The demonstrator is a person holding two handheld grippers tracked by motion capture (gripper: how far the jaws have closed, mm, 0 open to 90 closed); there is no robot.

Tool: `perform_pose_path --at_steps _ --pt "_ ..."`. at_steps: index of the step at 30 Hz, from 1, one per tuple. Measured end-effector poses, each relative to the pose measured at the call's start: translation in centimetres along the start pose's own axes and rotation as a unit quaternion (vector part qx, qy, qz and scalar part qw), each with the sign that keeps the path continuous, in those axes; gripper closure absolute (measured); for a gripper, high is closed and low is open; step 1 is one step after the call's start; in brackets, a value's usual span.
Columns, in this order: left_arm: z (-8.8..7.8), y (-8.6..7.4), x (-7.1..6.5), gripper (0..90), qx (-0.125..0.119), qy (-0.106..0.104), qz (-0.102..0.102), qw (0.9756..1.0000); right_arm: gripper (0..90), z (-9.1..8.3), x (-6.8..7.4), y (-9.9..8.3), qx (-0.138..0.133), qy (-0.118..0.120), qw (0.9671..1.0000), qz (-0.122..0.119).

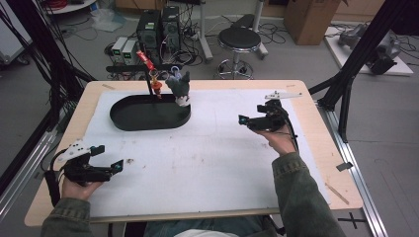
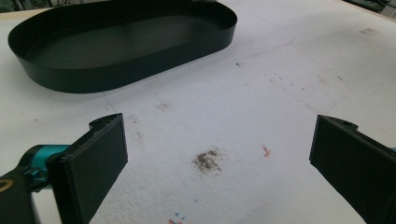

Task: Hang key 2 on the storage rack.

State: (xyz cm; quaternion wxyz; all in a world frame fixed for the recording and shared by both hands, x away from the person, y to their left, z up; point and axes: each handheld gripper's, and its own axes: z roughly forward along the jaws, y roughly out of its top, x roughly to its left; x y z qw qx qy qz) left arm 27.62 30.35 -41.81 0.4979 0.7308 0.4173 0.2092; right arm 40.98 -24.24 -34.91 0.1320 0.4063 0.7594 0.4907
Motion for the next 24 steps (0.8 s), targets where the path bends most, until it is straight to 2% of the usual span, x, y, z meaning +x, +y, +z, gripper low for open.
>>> perform_pose_path --at_steps 11,16,24 --pt "0.0 0.0 0.1 4.5 0.001 -0.003 0.0 1.0 1.0 -1.9 -0.7 -2.7 -0.016 -0.014 0.9997 -0.012" --pt "0.1 0.0 0.0 4.6 0.001 -0.003 -0.001 1.0 1.0 -3.0 -1.2 -3.9 -0.037 -0.023 0.9989 -0.019" --pt "0.0 0.0 0.0 4.6 0.001 -0.003 0.0 1.0 0.9 -4.2 -1.4 -7.0 -0.058 -0.031 0.9972 -0.036"
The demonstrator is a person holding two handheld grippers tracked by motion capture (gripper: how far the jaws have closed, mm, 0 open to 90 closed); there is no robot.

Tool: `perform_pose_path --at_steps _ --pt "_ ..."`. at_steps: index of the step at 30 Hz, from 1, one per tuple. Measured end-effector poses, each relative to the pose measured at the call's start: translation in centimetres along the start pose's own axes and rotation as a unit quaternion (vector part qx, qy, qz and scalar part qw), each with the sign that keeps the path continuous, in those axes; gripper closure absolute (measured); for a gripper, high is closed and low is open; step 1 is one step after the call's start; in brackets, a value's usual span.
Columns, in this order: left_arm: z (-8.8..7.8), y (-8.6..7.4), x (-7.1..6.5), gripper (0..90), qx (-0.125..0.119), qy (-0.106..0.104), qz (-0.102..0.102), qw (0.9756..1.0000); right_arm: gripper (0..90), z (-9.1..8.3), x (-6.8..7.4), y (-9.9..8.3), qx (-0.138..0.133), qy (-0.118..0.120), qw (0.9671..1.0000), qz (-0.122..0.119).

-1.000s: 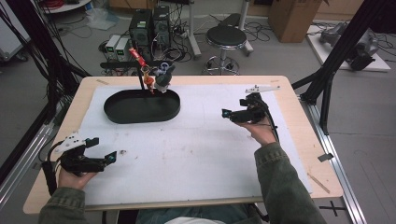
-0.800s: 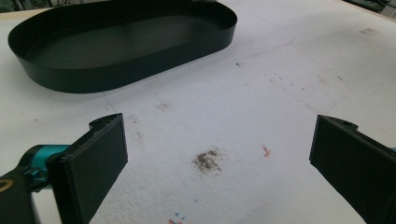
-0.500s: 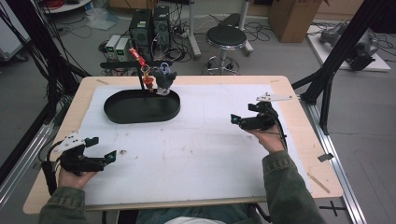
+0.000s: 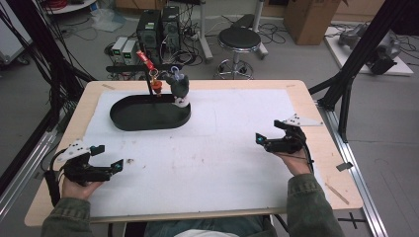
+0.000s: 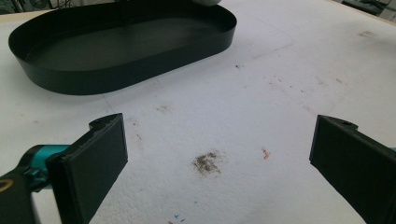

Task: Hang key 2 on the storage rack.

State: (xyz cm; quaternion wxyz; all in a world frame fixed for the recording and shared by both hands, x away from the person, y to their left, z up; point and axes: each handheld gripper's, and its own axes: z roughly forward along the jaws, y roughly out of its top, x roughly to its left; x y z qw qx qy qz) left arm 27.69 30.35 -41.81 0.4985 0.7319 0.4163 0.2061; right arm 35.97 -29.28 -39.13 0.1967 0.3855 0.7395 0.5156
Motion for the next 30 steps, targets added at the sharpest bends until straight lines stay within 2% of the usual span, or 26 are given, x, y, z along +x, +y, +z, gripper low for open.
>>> perform_pose_path --at_steps 7,23,30 --pt "0.1 0.1 0.0 4.5 -0.006 -0.003 -0.001 1.0 0.9 -1.4 0.1 -1.8 -0.002 -0.017 0.9998 0.002" --pt "0.6 0.4 0.0 4.6 -0.006 -0.009 0.004 0.9999 0.9 -2.5 -0.6 -2.9 -0.027 -0.056 0.998 0.01" --pt "0.9 0.5 0.1 4.5 -0.003 -0.01 0.006 0.9999 0.9 -2.7 -0.7 -3.0 -0.029 -0.057 0.9979 0.011"
